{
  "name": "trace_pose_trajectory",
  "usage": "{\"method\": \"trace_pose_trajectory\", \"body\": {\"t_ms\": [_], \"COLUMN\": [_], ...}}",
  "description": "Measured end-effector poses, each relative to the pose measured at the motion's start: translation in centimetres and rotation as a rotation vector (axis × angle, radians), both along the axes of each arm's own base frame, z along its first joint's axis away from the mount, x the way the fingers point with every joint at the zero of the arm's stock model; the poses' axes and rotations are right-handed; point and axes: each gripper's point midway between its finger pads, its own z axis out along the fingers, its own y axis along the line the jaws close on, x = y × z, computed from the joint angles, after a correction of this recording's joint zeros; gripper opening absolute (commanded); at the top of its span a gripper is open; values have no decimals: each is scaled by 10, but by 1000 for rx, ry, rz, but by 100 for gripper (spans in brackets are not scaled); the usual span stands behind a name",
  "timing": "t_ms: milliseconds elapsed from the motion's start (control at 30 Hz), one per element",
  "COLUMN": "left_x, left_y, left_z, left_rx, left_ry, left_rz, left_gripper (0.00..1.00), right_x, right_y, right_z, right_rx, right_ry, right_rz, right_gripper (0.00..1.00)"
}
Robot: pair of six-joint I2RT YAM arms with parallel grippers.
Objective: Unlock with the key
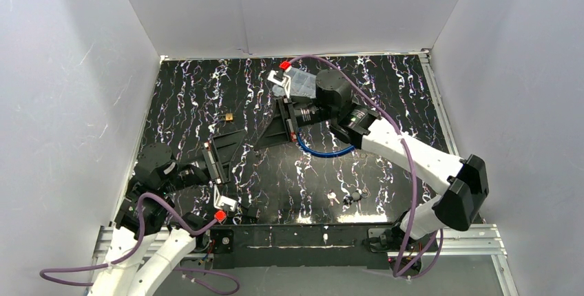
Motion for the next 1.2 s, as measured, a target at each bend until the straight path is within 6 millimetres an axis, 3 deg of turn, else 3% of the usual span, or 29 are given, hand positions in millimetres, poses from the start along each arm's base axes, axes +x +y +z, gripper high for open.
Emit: {"method": "trace_pose_trajectory", "body": {"t_ms": [167,267,367,500,667,767,900,1000,1100,1200], "left_x": [9,12,9,2,-30,-51,-64,-68,-71,-75], "left_y": [8,17,26,27,18,15,9,1,-9,-13], "left_z": [-8,-14,-11,-9,-52,-61,-54,-30,-4,1], "left_rx": [15,37,40,1,20,28,-15,-58,-98,-120], "left_ry": [57,198,408,814,1301,1479,1595,1642,1684,1733], "left_rz": [73,134,198,276,301,294,273,231,159,131], "left_gripper": [62,66,65,66,64,63,62,58,56,57], "right_x": [0,5,7,2,-21,-40,-56,-59,-60,-64], "right_y": [-7,-10,-16,-28,-32,-33,-35,-38,-38,-37], "right_z": [-6,-7,-9,-10,-1,2,-6,-11,-7,1], "right_rx": [-60,-100,-134,-179,-209,-208,-229,-250,-242,-222], "right_ry": [-29,-68,-123,-245,-402,-466,-504,-523,-549,-582], "right_rz": [-39,-74,-105,-133,-105,-60,-11,2,1,5], "right_gripper": [1,1,1,1,1,1,1,1,1,1]}}
